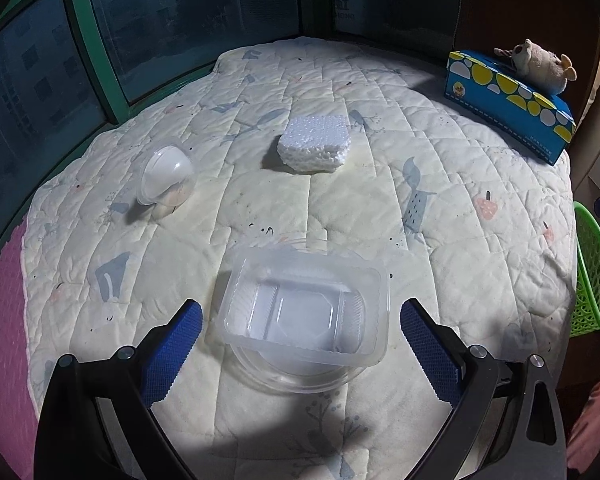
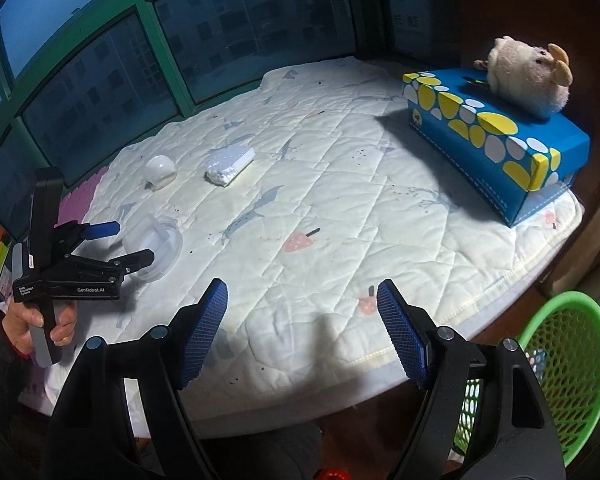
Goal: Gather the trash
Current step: 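Close the left tool on the rim of the clear plastic tray and lift it, then grasp the white foam block with the right tool while the left tool holds the tray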
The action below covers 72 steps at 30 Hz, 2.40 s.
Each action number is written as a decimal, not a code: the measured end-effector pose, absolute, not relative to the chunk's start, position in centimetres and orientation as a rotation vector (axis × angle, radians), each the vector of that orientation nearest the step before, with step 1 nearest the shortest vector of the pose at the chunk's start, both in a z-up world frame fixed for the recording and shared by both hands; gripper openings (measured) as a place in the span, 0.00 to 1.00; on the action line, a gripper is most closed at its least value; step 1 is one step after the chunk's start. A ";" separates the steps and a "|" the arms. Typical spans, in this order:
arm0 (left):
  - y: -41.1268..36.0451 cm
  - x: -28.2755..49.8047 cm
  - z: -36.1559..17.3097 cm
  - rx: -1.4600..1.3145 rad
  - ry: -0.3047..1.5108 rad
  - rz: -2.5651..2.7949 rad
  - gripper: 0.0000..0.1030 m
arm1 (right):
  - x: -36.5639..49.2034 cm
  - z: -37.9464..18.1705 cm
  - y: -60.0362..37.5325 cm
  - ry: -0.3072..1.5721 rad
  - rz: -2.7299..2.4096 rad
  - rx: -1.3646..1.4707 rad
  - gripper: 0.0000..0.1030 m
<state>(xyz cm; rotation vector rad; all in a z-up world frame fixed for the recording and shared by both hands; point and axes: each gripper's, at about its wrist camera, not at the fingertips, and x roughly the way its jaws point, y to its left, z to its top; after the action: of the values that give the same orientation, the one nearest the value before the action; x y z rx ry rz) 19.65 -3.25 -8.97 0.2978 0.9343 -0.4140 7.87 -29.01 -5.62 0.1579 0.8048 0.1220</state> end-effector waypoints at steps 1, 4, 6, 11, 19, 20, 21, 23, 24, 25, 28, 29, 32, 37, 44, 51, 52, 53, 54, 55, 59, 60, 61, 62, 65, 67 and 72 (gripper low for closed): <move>-3.3 19.7 -9.1 0.302 0.934 -0.417 0.93 | 8.2 -5.7 -28.8 0.807 0.127 0.152 0.75; -3.3 20.1 -9.5 0.300 0.942 -0.425 0.93 | 9.1 -5.9 -27.9 0.815 0.145 0.140 0.75; -3.3 20.1 -9.6 0.299 0.932 -0.431 0.93 | 9.6 -6.0 -27.4 0.820 0.157 0.133 0.75; -2.9 20.1 -9.4 0.273 0.918 -0.445 0.79 | 11.2 -6.4 -26.4 0.833 0.178 0.110 0.75; -2.4 19.3 -8.1 0.239 0.896 -0.484 0.58 | 14.4 -6.8 -24.7 0.855 0.223 0.091 0.75; -2.2 19.2 -8.1 0.234 0.892 -0.485 0.58 | 14.8 -6.9 -24.4 0.858 0.230 0.087 0.75; -2.1 19.3 -8.0 0.226 0.894 -0.490 0.58 | 15.1 -6.9 -24.0 0.860 0.236 0.082 0.75; -1.8 19.3 -8.0 0.212 0.901 -0.496 0.58 | 15.4 -6.9 -23.5 0.856 0.246 0.071 0.75; -1.7 19.2 -8.0 0.205 0.901 -0.498 0.58 | 15.5 -6.9 -23.3 0.853 0.253 0.069 0.75; -1.6 19.1 -8.0 0.204 0.897 -0.499 0.58 | 15.6 -6.9 -23.1 0.852 0.259 0.067 0.75; -1.4 18.8 -7.6 0.185 0.889 -0.523 0.68 | 15.7 -7.0 -22.7 0.851 0.265 0.055 0.75; -1.3 18.6 -7.5 0.175 0.882 -0.527 0.75 | 15.8 -7.0 -22.6 0.851 0.265 0.053 0.75; -1.0 18.4 -7.0 0.171 0.858 -0.535 0.83 | 15.8 -7.1 -22.6 0.850 0.264 0.054 0.75; -0.6 19.0 -7.3 0.168 0.868 -0.553 0.91 | 15.8 -7.2 -22.8 0.846 0.264 0.066 0.75; -1.0 20.2 -8.7 0.207 0.905 -0.569 0.93 | 16.0 -7.6 -23.1 0.855 0.263 0.075 0.75; -1.6 20.7 -9.8 0.240 0.921 -0.565 0.93 | 16.6 -8.1 -22.9 0.868 0.268 0.069 0.75; -1.6 20.7 -9.8 0.243 0.919 -0.563 0.93 | 16.7 -8.1 -22.9 0.869 0.269 0.070 0.75; -1.6 20.8 -9.9 0.243 0.916 -0.564 0.93 | 16.8 -8.2 -22.9 0.871 0.270 0.070 0.75; -1.5 20.8 -9.9 0.243 0.913 -0.562 0.93 | 16.8 -8.2 -22.8 0.872 0.270 0.069 0.75; -1.5 20.9 -10.0 0.242 0.913 -0.558 0.93 | 16.9 -8.3 -22.8 0.875 0.270 0.068 0.75; -1.4 20.8 -10.2 0.246 0.906 -0.551 0.93 | 17.1 -8.3 -22.5 0.878 0.275 0.061 0.75; -1.3 20.8 -10.1 0.243 0.904 -0.552 0.93 | 17.1 -8.3 -22.4 0.879 0.277 0.060 0.75; -1.2 20.9 -10.1 0.238 0.906 -0.555 0.93 | 17.1 -8.3 -22.3 0.879 0.277 0.058 0.75; -1.2 20.9 -10.0 0.234 0.910 -0.556 0.93 | 17.1 -8.3 -22.2 0.879 0.278 0.055 0.75; -1.0 21.2 -9.9 0.232 0.919 -0.564 0.93 | 17.2 -8.3 -22.2 0.879 0.279 0.057 0.75; -1.2 21.2 -10.1 0.238 0.926 -0.570 0.93 | 17.2 -8.3 -22.1 0.879 0.279 0.059 0.75; -0.9 21.4 -10.2 0.210 0.921 -0.590 0.90 | 17.4 -8.2 -21.9 0.878 0.284 0.053 0.75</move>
<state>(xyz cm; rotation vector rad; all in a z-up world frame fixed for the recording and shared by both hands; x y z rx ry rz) 21.44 -0.90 -10.18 0.2102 0.9205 -0.5902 17.41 -21.86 -8.17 0.0527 0.8782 0.2845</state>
